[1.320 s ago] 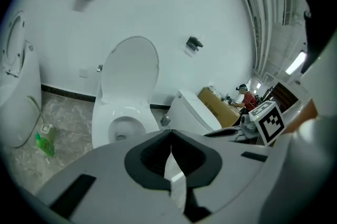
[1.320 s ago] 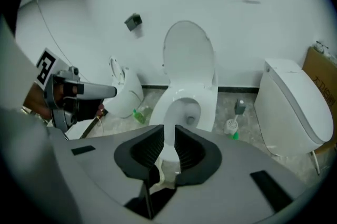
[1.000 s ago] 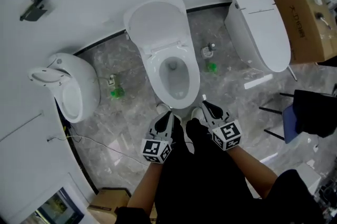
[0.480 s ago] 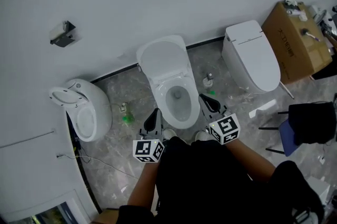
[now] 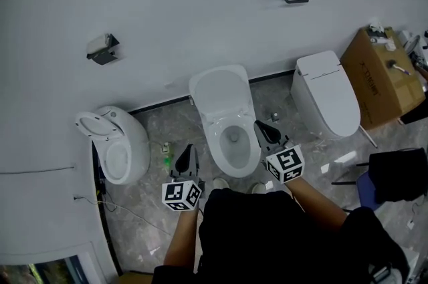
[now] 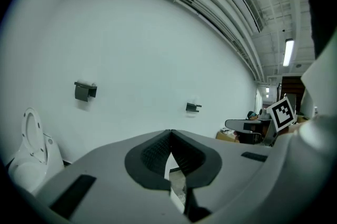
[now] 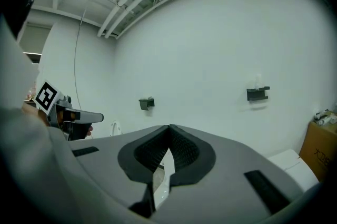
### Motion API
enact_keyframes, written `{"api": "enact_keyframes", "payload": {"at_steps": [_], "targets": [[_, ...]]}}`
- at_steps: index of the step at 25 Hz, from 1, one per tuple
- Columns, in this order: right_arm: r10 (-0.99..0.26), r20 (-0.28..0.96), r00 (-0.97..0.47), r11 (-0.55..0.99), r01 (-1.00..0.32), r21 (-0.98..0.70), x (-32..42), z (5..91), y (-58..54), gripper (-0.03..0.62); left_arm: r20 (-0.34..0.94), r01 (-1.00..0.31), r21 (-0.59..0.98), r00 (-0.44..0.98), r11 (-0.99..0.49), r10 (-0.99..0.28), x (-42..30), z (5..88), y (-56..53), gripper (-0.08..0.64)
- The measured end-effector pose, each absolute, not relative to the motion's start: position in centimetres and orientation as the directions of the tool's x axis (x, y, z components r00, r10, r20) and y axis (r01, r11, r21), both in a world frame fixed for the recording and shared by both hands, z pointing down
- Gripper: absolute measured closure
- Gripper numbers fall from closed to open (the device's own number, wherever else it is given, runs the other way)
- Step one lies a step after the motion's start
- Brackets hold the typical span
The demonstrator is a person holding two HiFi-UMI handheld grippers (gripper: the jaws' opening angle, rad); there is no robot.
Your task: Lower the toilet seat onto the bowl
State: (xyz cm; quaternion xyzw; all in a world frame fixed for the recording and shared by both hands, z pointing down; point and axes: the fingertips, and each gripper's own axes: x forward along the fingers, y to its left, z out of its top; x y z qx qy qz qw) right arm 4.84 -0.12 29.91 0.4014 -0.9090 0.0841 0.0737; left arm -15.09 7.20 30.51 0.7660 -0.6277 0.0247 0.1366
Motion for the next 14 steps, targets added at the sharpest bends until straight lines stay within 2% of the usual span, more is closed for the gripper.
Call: {"api": "enact_keyframes", "payload": {"at_steps": [8,14], "targets": [[-0.740,0.182,-0.648,0.635,-0.762,-0.128,4.7,29.2,0.2,0.561,0.222,-0.966,0.197,0.208,-0.165,-0.953,-15.5,30.2,8.3,0.545],[-0.749,0.179,-0.638,0.628,-0.769,-0.119,5.5,29.2,0.5,0.561,0.232,-0.972,0.143,0.214,-0.184,-0.949,-14.5,30.4,7.8,0.545]]}}
